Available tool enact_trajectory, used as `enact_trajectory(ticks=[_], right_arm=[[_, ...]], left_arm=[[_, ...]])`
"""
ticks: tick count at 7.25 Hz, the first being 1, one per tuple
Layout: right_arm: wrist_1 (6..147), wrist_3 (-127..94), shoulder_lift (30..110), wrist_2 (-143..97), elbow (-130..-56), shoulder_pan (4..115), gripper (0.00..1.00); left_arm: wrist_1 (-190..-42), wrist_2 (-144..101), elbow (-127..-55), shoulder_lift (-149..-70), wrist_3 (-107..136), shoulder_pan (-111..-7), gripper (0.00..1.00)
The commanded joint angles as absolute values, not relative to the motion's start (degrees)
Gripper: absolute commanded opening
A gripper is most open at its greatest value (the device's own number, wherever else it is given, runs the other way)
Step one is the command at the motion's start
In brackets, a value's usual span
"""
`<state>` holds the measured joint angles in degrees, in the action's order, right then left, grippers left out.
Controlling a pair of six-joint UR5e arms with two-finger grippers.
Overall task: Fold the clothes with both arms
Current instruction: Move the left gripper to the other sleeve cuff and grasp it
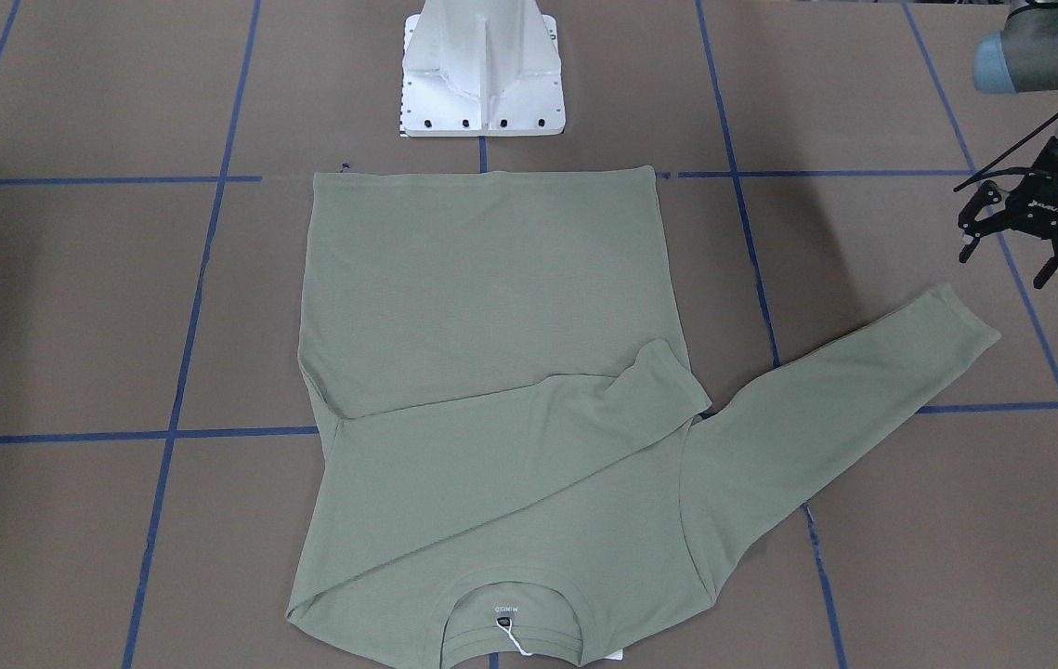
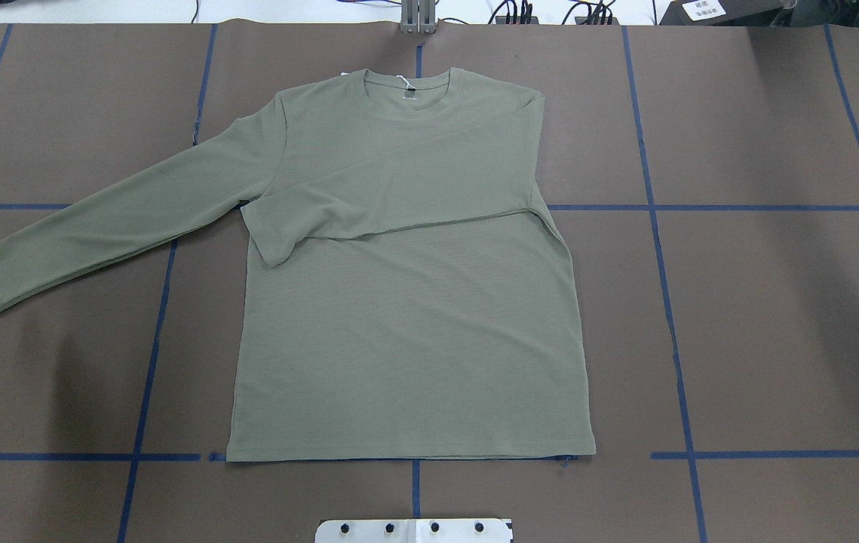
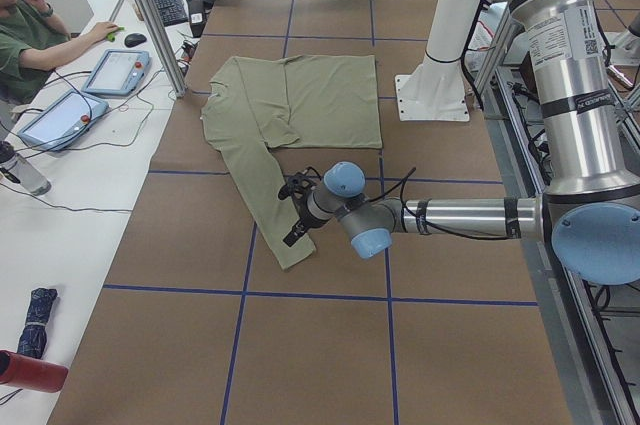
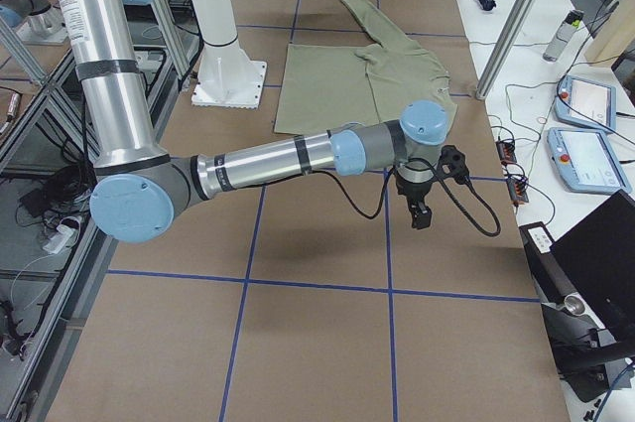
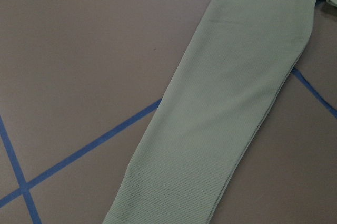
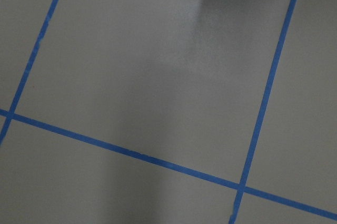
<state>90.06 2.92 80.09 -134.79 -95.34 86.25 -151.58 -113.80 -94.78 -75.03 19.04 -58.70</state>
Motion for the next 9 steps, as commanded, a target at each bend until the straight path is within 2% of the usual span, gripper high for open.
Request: enact_trajectory(ticks=[1,3,4,5,6,9], right_arm=[[90.0,3.1,81.8,-134.7,-96.9,86.7,1.00],[90.0,3.2,81.9,-134.6,-96.9,86.7,1.00],[90.0,3.2,82.0,-134.5,-96.9,86.7,1.00],[90.0,3.2,82.1,-134.4,-96.9,86.7,1.00],[89.9,3.1,82.2,-134.3,-96.9,86.7,1.00],[89.9,3.1,82.2,-134.3,-96.9,86.7,1.00]], left_arm=[[-155.1,-112.9,-91.1,-75.4,19.3,-54.3,0.98],[-155.5,-110.4,-88.5,-77.0,19.2,-51.2,0.98],[-155.8,-110.4,-88.1,-77.2,19.0,-51.0,0.88],[-155.8,-110.3,-87.9,-77.2,18.9,-50.9,0.69],[-155.7,-110.3,-87.6,-77.2,18.8,-50.8,0.56],[-155.8,-110.3,-87.4,-77.3,18.6,-50.6,0.57]])
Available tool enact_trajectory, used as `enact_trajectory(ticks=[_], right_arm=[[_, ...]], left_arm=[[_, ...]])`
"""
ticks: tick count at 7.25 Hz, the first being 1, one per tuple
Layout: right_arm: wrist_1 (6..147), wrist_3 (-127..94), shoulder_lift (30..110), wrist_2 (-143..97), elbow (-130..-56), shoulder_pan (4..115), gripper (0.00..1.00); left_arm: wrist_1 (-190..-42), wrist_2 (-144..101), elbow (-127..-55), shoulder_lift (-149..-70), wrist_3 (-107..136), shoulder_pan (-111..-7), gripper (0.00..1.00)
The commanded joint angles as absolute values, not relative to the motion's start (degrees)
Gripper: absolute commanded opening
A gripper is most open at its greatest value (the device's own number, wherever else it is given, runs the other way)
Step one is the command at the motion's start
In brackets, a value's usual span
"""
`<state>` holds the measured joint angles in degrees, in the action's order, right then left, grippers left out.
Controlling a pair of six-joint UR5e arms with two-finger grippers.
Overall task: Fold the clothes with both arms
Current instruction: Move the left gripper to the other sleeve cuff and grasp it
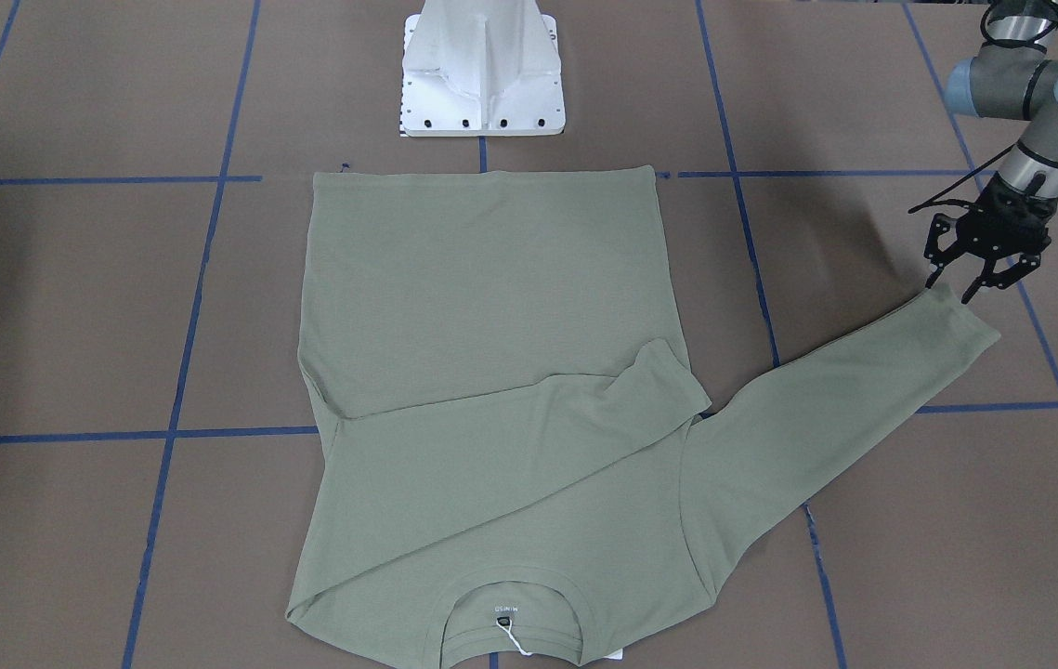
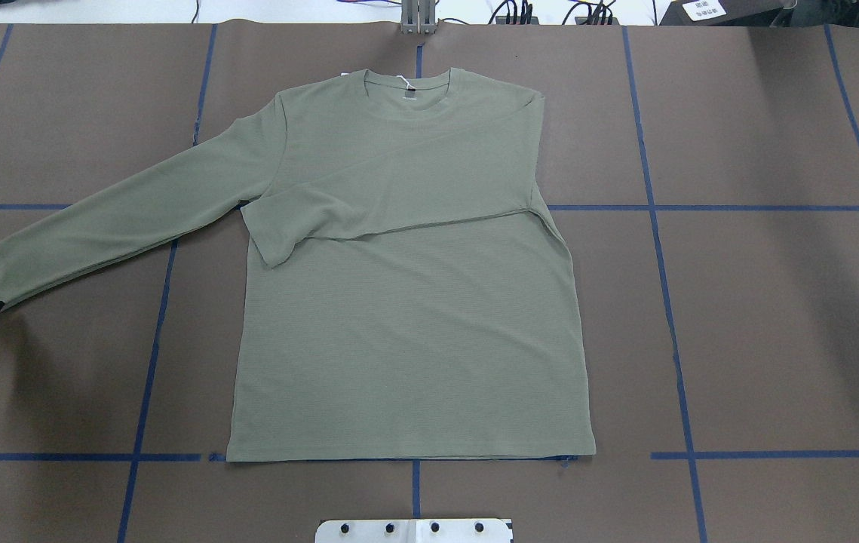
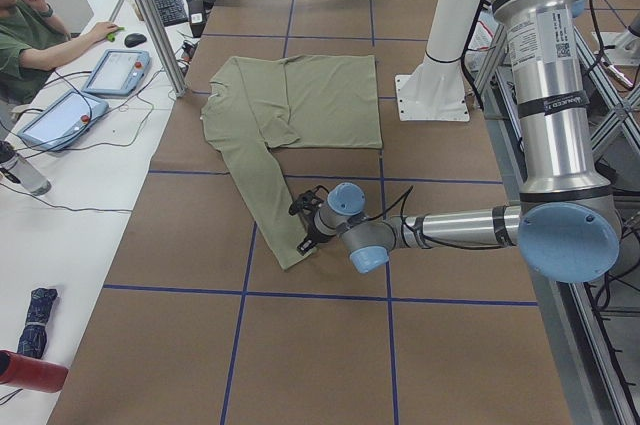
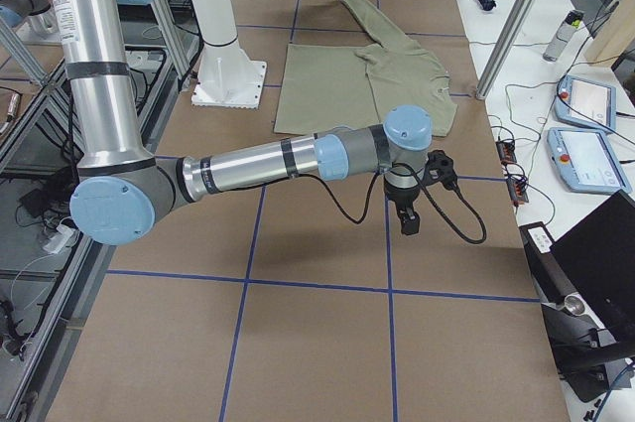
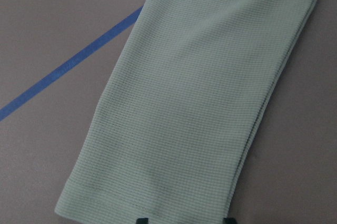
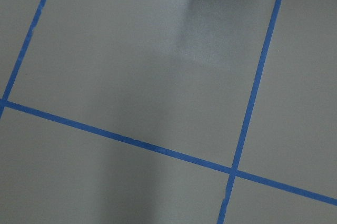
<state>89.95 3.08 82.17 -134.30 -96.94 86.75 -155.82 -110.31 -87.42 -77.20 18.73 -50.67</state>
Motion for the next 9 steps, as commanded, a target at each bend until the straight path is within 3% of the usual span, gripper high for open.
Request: enact_trajectory(ticks=[1,5,7,9], right_arm=[[90.0,3.2,82.2,-134.2,-96.8,86.7,1.00],[89.9,3.2,82.7,-134.2,-96.9,86.7,1.00],[89.9,3.2,82.8,-134.2,-96.9,86.7,1.00],[89.7,3.7,83.2,-134.2,-96.9,86.7,1.00]], left_arm=[[-155.8,-110.3,-87.1,-77.3,18.5,-50.5,0.57],[-155.8,-110.3,-86.5,-77.3,18.2,-49.7,0.53],[-156.0,-110.2,-86.6,-77.4,18.3,-49.7,0.03],[-159.2,-106.6,-86.7,-77.3,17.8,-49.7,0.00]])
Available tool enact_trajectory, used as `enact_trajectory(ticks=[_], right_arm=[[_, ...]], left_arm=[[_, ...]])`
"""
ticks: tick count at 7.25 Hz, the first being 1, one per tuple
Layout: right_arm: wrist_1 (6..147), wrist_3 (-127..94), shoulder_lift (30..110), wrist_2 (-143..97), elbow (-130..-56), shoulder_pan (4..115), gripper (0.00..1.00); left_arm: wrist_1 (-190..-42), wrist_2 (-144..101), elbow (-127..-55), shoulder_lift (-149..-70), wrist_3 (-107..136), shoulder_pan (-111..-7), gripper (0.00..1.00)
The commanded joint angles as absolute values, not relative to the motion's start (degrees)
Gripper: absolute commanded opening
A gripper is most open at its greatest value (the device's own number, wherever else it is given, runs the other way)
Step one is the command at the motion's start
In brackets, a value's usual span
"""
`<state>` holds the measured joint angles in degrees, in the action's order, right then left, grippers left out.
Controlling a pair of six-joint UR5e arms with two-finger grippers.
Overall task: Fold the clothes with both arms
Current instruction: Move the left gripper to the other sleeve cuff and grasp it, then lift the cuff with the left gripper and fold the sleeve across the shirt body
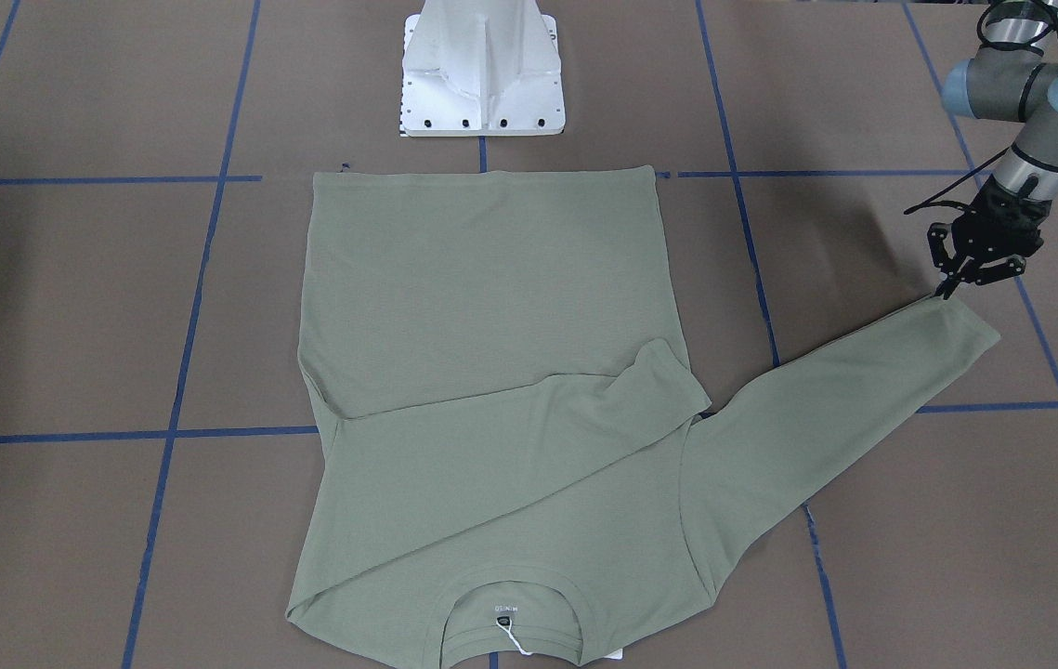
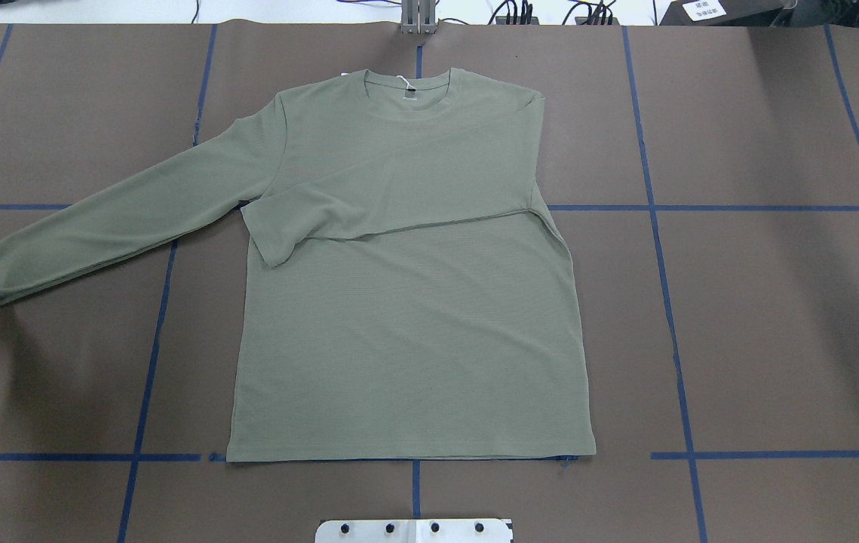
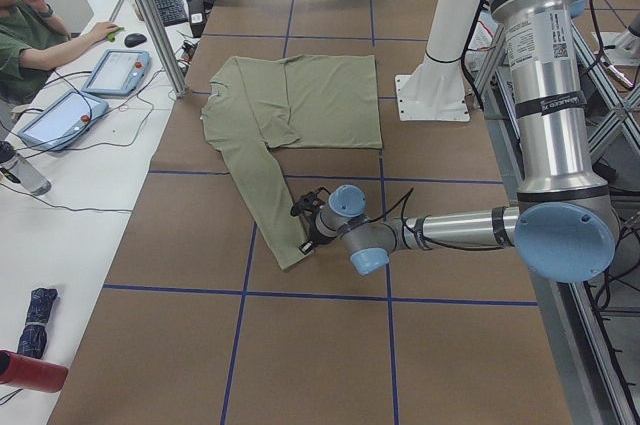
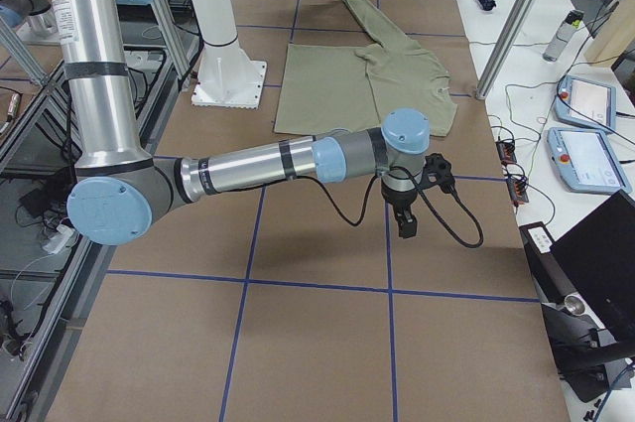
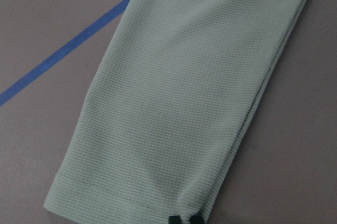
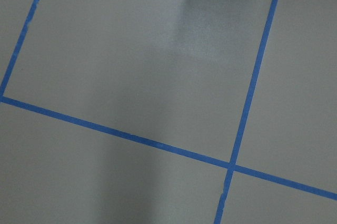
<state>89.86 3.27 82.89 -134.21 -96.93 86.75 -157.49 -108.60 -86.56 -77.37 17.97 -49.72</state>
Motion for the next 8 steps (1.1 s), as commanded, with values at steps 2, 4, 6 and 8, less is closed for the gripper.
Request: enact_trajectory(ticks=[2,4,6,8], right_arm=[[89.6,4.0,85.0,-134.1,-96.5,86.7,1.00],[89.6,4.0,85.3,-134.1,-96.6,86.7,1.00],[89.6,4.0,85.3,-134.0,-96.5,86.7,1.00],[89.6,4.0,85.2,-134.0,-96.5,86.7,1.00]], left_arm=[[-167.5,-107.1,-89.0,-78.4,18.9,-49.9,0.00],[-166.1,-107.3,-91.1,-83.9,26.8,-51.8,0.00],[-156.9,-107.7,-91.1,-95.0,36.0,-51.7,0.00],[-141.2,-107.4,-90.8,-109.9,44.4,-51.4,0.00]])
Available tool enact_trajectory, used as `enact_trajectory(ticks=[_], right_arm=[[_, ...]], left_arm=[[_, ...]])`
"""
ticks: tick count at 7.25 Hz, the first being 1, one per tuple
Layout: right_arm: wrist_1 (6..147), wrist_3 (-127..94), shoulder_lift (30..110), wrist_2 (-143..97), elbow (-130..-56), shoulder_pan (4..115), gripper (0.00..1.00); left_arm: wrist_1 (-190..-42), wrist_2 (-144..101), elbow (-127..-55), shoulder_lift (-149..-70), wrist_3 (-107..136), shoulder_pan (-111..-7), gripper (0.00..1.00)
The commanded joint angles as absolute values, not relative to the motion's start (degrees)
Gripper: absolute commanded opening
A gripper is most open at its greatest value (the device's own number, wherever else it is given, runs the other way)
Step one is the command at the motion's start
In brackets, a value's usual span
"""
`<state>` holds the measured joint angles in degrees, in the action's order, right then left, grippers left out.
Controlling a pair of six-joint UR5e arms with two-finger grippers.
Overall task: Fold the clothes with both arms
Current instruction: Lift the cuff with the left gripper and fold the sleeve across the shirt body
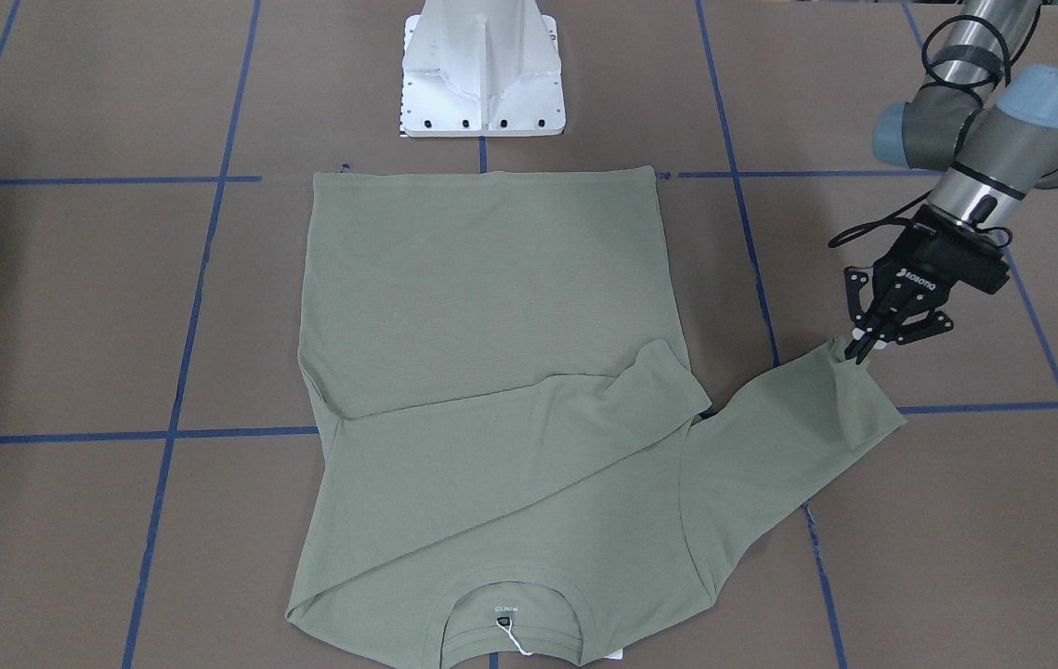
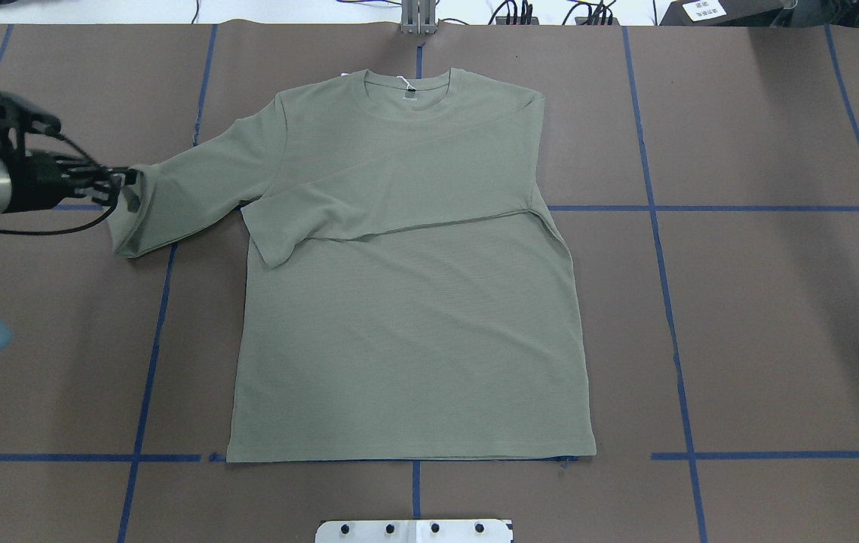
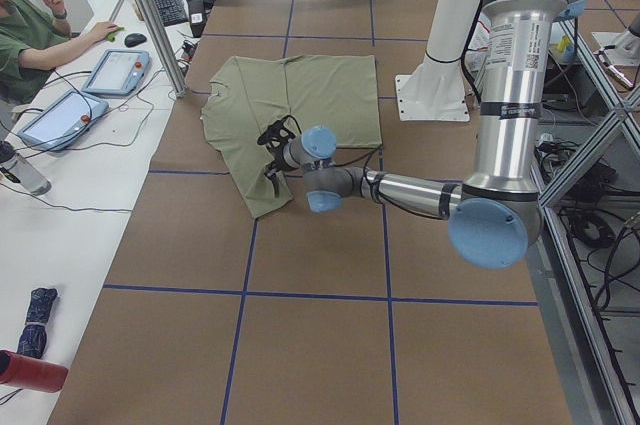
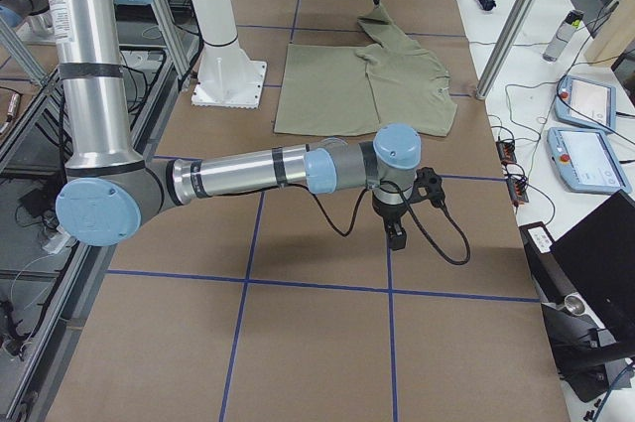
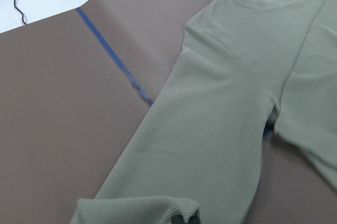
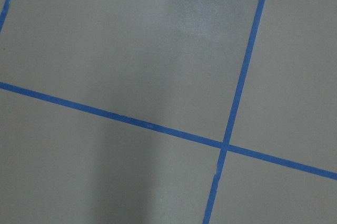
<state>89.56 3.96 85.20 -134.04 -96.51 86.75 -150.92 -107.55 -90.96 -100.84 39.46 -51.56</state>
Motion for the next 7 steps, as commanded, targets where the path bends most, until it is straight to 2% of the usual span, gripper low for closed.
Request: enact_trajectory(ticks=[1,2,4,5,7], right_arm=[[89.6,3.9,85.2,-133.9,-96.5,86.8,1.00],[89.6,3.9,85.2,-134.0,-96.5,86.8,1.00],[89.6,3.8,85.1,-133.9,-96.5,86.9,1.00],[89.6,3.8,85.1,-133.8,-96.5,86.9,1.00],[89.6,3.7,85.3,-133.8,-96.5,87.1,1.00]], left_arm=[[-132.7,-107.2,-90.3,-117.4,47.4,-51.0,0.00],[-126.2,-107.1,-88.9,-124.6,52.8,-49.1,0.00],[-124.7,-101.8,-77.9,-139.1,61.9,-43.0,0.00],[-125.2,-97.9,-74.4,-143.0,62.8,-39.1,0.00],[-132.7,-94.9,-73.7,-142.6,57.8,-31.5,0.00]])
